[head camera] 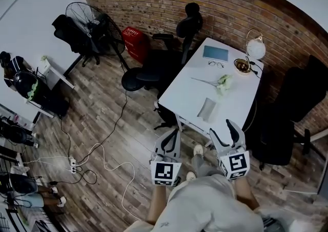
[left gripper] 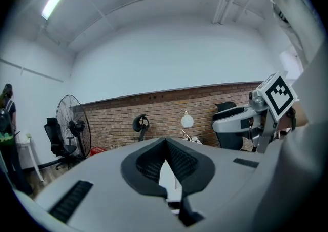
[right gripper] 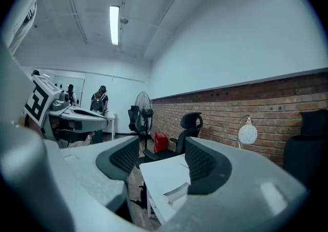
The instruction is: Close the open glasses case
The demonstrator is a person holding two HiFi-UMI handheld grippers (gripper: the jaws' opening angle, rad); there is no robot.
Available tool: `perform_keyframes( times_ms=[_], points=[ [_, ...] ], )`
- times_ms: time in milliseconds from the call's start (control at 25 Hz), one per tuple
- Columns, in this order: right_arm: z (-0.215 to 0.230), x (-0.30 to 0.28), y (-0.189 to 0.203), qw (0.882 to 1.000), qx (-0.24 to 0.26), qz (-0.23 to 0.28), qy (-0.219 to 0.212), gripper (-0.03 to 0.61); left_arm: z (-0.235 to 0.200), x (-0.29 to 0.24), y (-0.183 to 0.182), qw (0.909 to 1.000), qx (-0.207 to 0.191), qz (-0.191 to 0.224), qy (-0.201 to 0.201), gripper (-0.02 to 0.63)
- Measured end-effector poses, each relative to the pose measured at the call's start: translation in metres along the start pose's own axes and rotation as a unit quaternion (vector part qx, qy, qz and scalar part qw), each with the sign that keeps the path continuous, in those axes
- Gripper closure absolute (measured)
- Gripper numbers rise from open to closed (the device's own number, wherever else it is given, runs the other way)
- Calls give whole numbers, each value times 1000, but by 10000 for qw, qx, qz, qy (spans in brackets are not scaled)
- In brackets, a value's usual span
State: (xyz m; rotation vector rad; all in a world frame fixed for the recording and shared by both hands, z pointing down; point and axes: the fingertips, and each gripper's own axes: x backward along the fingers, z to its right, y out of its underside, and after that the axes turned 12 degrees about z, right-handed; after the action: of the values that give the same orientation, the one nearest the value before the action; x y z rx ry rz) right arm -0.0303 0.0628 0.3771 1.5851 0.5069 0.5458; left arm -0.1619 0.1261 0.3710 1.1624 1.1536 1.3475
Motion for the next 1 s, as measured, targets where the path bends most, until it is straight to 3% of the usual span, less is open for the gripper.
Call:
perform_keyframes(
  times_ms=[1000],
  points=[
    [87,-116,35,9992,-181,-272,214,298,-47,-137,32,9996,26,-223,178,611]
  ],
)
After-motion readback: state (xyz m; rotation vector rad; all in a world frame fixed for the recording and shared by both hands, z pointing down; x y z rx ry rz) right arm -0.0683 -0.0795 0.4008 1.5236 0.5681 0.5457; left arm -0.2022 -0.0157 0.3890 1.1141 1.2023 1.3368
